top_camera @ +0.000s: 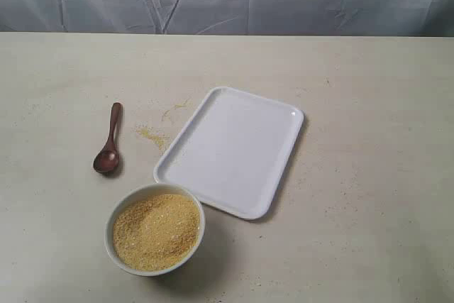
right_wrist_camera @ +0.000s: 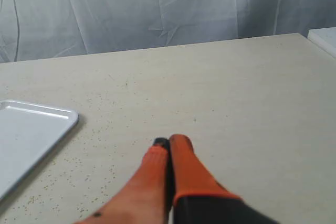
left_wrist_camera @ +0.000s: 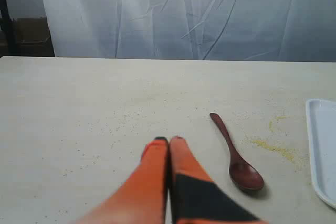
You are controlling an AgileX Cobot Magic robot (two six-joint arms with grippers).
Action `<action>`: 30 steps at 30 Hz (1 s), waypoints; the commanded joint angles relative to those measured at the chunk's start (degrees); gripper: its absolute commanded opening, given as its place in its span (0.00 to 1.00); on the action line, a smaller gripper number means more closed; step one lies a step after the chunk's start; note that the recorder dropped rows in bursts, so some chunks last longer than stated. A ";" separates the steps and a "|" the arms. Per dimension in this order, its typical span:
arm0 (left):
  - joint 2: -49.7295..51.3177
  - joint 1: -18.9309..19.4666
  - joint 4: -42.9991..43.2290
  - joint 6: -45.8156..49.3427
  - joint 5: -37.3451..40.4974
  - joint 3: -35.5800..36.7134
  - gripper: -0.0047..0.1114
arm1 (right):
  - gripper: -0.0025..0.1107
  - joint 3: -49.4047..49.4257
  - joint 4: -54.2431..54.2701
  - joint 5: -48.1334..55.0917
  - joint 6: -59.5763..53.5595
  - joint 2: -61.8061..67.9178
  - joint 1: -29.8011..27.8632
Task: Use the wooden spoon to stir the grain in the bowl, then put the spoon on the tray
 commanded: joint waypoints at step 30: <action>-0.29 -0.14 3.46 -0.03 -4.55 0.26 0.04 | 0.02 0.11 0.12 -0.54 -0.07 -0.30 0.16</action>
